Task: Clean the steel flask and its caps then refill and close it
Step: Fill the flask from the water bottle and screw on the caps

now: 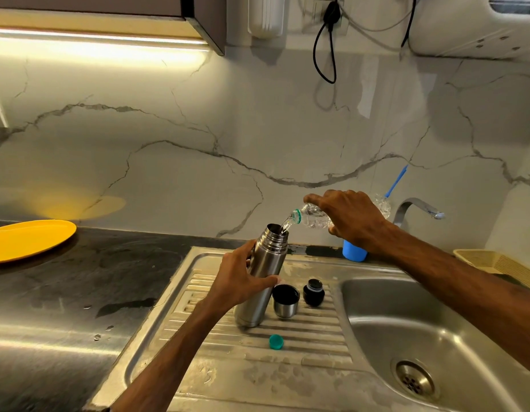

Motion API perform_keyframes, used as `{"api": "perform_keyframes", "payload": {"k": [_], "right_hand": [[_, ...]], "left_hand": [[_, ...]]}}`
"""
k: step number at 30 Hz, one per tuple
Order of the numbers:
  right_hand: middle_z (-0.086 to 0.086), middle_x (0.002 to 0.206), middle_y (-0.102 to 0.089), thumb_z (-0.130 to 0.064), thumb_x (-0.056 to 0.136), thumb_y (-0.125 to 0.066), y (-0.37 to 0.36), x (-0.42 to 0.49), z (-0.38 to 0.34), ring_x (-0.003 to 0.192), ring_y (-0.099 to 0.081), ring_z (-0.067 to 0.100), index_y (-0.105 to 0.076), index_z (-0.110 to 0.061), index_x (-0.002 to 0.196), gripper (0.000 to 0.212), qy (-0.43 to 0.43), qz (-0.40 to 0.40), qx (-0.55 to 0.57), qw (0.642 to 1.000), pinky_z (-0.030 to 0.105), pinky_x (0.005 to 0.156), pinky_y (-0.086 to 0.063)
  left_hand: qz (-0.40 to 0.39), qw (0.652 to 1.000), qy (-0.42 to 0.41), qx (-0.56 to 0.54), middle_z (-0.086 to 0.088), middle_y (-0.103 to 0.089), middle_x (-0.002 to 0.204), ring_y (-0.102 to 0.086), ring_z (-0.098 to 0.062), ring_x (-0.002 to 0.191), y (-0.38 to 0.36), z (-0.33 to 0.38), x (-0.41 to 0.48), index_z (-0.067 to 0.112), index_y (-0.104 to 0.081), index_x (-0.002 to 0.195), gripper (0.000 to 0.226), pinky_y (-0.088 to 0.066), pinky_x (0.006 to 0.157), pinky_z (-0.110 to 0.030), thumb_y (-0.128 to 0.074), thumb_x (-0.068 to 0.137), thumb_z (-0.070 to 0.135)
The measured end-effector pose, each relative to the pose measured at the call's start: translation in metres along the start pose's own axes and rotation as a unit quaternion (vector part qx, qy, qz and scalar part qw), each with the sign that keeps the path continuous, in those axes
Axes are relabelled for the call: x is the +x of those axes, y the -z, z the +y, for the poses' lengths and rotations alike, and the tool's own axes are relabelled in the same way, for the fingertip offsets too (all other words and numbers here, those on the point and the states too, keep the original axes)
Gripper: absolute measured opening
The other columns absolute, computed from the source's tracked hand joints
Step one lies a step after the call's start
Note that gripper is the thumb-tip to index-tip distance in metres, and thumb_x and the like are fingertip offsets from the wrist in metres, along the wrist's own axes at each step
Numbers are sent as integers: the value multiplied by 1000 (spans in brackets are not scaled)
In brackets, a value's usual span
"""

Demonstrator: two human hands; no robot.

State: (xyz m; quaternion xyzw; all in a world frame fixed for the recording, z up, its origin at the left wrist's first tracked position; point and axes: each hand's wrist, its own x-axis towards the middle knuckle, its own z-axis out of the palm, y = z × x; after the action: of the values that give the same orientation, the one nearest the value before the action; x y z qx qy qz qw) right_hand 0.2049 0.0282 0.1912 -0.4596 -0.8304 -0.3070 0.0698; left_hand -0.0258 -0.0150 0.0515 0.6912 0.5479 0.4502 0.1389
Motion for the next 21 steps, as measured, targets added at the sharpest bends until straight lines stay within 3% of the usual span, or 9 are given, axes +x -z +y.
{"api": "perform_keyframes", "payload": {"k": [21], "right_hand": [[8, 127, -60, -20, 93, -68, 2, 1, 2, 106, -62, 20, -24, -26, 154, 75, 2, 12, -11, 1000, 30, 90, -49]], "left_hand": [[-6, 1000, 4, 9, 1, -64, 130, -56, -7, 109, 0, 0, 3, 24, -52, 138, 79, -46, 91, -20, -91, 71, 38]]}}
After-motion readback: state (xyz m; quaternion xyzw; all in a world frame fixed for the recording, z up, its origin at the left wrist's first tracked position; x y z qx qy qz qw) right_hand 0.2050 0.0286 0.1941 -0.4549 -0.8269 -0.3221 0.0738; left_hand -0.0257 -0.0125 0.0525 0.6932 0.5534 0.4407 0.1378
